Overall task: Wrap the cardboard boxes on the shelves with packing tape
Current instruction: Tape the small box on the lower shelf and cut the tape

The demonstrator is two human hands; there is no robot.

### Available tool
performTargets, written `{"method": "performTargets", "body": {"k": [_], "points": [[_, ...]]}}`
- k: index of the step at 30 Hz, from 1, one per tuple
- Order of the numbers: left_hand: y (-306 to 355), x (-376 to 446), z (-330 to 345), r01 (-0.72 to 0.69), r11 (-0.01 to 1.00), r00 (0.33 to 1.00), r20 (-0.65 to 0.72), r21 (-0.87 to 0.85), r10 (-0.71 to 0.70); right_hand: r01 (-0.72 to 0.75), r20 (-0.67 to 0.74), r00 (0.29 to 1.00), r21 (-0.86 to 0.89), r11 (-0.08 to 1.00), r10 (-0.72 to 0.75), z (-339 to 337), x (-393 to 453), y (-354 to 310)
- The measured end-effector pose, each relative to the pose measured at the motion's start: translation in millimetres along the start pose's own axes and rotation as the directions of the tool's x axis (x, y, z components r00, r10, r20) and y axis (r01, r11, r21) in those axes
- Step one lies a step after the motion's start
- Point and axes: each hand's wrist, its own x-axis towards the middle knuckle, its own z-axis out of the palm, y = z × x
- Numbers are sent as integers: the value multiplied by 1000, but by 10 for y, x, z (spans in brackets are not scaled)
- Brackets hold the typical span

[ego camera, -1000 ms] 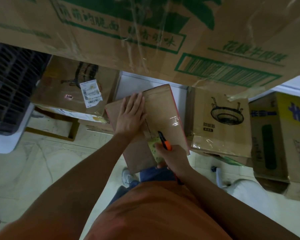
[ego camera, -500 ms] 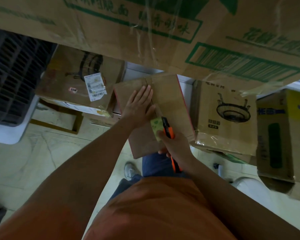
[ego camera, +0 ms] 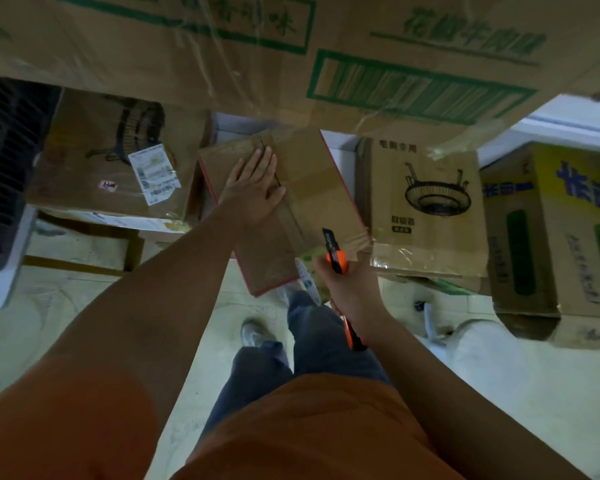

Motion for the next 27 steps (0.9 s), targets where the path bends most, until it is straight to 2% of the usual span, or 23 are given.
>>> {"method": "performTargets", "body": {"k": [7, 11, 16, 21, 27], "points": [[13, 22, 7, -5, 1000, 1000, -10, 21, 5, -38, 26, 999, -72, 997, 40, -26, -149, 323], [2, -19, 43, -9, 999, 999, -49, 37, 11, 10, 11, 1000, -68, 998, -9, -76, -136, 417], [3, -7, 24, -21, 998, 999, -25, 54, 23, 31, 20, 999, -77, 997, -29, -92, 35, 574], [10, 9, 42, -6, 997, 1000, -13, 83, 7, -59, 63, 996, -59, 997, 63, 78, 216, 877], [31, 36, 55, 11, 995, 1000, 3, 104, -12, -41, 79, 996, -71, 997, 46, 294, 395, 984]]}}
